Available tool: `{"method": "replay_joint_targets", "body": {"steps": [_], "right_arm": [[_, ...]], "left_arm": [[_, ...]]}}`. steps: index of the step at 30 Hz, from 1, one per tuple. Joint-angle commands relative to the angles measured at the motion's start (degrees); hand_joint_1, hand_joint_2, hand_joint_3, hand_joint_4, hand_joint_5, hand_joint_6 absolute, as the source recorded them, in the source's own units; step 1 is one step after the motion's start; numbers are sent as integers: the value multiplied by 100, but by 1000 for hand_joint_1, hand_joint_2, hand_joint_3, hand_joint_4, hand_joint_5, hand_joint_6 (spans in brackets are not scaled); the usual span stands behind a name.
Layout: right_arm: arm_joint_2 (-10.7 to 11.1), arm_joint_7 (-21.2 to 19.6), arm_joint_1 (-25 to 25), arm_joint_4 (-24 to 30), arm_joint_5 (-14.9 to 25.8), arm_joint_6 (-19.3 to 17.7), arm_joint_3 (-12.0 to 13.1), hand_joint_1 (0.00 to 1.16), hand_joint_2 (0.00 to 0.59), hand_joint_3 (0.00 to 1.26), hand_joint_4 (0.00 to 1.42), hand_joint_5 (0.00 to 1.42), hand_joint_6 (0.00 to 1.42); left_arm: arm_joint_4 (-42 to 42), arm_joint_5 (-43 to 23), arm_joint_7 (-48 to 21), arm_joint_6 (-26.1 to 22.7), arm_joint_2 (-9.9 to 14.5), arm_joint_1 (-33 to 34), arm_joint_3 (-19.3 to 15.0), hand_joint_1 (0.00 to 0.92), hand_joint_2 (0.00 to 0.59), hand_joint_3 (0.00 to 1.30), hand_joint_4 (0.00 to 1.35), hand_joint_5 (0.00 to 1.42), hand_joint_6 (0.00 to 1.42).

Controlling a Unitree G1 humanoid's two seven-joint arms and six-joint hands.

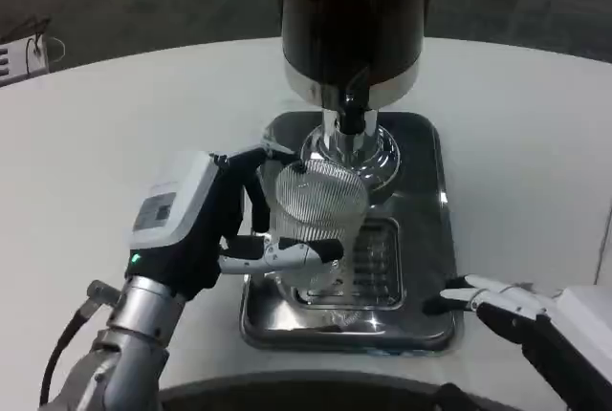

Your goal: Grasp the cup under the faucet to collect the drink, then remove the cup.

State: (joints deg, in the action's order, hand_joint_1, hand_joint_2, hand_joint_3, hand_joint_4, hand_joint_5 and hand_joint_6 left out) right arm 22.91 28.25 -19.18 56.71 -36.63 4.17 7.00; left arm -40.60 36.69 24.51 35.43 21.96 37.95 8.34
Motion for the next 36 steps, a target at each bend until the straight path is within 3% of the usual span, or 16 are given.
{"method": "replay_joint_targets", "body": {"steps": [1,12,19,24,36], "right_arm": [[28,-24,-19,-30,101,-76,67,545,444,272,151,220,125],[48,-33,-7,-104,188,-85,139,545,444,272,151,220,127],[58,-36,35,-152,220,-69,149,545,444,272,151,221,129],[69,-31,91,-201,222,-66,130,544,444,275,151,224,143],[81,12,282,-322,202,7,59,544,444,281,156,233,146]], "left_arm": [[-168,18,250,-24,-27,214,119,522,0,985,1078,1301,1424],[-464,0,217,-148,-47,458,394,486,0,871,950,1180,1416],[-576,-57,91,-261,-6,530,474,370,0,770,811,1100,1415],[-607,-101,15,-300,21,540,464,193,26,667,712,1074,1395],[-776,-253,-218,-212,62,663,458,112,12,411,464,878,1258]]}}
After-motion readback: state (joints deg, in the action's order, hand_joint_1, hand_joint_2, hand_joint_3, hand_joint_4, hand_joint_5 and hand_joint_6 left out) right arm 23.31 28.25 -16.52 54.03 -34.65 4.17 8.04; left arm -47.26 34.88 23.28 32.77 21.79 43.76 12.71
